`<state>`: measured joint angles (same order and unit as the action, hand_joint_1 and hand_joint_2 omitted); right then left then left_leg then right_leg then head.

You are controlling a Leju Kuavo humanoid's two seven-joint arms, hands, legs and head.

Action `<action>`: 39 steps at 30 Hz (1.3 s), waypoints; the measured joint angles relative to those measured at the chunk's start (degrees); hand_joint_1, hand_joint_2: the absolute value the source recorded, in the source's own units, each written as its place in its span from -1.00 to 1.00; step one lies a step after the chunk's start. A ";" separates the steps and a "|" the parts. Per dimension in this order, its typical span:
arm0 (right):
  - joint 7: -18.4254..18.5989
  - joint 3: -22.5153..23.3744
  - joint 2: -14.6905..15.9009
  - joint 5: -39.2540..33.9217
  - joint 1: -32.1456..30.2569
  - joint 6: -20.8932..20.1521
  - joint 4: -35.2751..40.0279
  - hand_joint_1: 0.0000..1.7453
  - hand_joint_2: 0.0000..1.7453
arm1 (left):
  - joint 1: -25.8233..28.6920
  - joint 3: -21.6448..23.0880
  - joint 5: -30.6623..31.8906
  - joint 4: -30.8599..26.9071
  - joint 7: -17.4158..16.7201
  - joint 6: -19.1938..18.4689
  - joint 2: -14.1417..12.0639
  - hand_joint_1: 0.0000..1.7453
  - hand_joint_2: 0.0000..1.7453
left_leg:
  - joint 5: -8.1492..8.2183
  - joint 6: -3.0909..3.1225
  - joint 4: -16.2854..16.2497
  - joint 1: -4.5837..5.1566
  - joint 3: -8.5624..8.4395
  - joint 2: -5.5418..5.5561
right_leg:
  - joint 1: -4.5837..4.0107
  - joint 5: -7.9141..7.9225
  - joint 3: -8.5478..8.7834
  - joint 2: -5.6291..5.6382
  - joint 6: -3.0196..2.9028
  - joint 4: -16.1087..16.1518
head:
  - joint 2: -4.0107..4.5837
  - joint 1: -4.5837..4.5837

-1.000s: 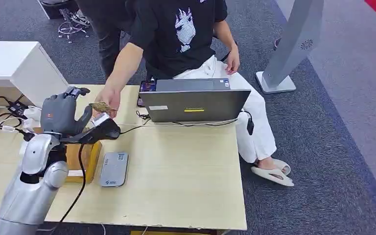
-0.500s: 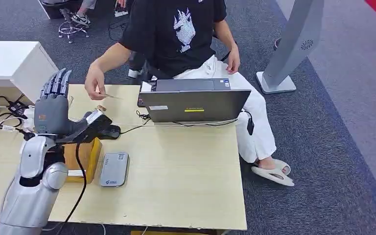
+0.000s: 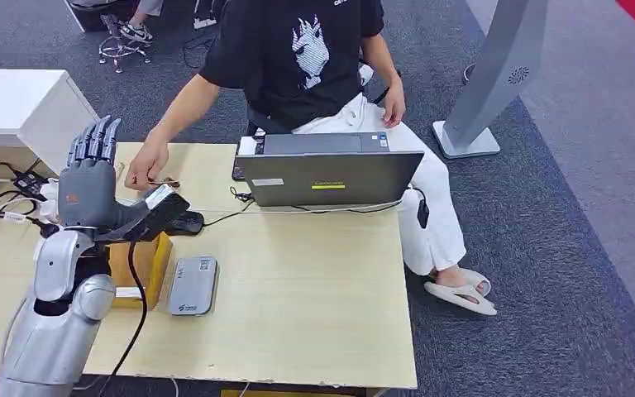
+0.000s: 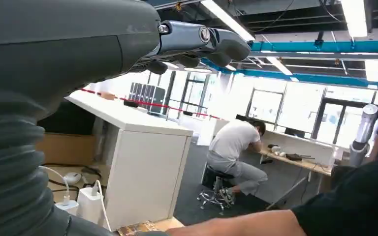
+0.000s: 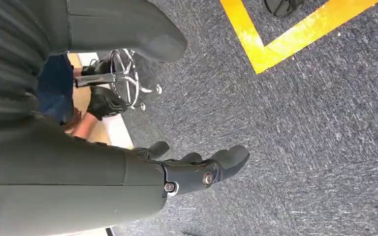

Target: Pass the card to the sensor for recognition and then transmit it.

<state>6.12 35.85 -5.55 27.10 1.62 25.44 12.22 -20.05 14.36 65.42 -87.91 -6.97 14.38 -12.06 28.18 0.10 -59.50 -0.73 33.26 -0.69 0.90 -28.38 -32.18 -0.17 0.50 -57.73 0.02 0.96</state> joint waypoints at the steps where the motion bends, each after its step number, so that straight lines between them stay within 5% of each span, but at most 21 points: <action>1: 0.00 0.00 0.00 0.09 0.00 -0.02 0.00 -1.00 1.00 | 0.20 -0.09 0.18 -0.07 0.00 0.11 0.02 -1.00 1.00 | 0.00 0.00 0.00 0.00 0.00 0.00 | 0.00 0.00 0.01 0.00 0.00 0.00 | 0.00 0.00; 9: 0.07 1.44 0.00 -0.09 -0.09 0.15 0.00 -1.00 1.00 | 7.34 -2.45 2.27 -4.07 1.84 2.62 -0.74 -1.00 1.00 | 0.01 0.00 0.02 0.00 0.01 -0.05 | 0.00 -0.01 -0.02 0.05 0.00 0.00 | 0.00 0.00; 25: -0.59 5.92 -1.31 -1.12 -0.32 1.05 0.02 -1.00 1.00 | 28.81 -6.62 6.25 -24.07 5.66 7.58 -1.92 -1.00 1.00 | 0.04 -0.02 0.03 0.00 0.01 -0.01 | 0.00 -0.05 -0.02 0.01 0.05 0.01 | 0.00 0.00; 39: -0.61 9.29 -2.67 -2.16 -0.45 2.03 0.48 -1.00 1.00 | 41.29 -7.36 2.41 -28.85 2.10 2.89 -2.47 -1.00 1.00 | 0.06 -0.05 0.06 -0.01 0.00 0.03 | 0.00 -0.07 -0.02 -0.04 0.04 0.01 | 0.00 0.02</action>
<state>5.51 45.14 -8.22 24.94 1.18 27.47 12.70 21.24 7.00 67.83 -116.76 -4.88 17.27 -14.53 28.25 0.05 -59.44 -0.73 33.27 -0.66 0.90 -28.44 -32.20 -0.22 0.54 -57.72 0.02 0.98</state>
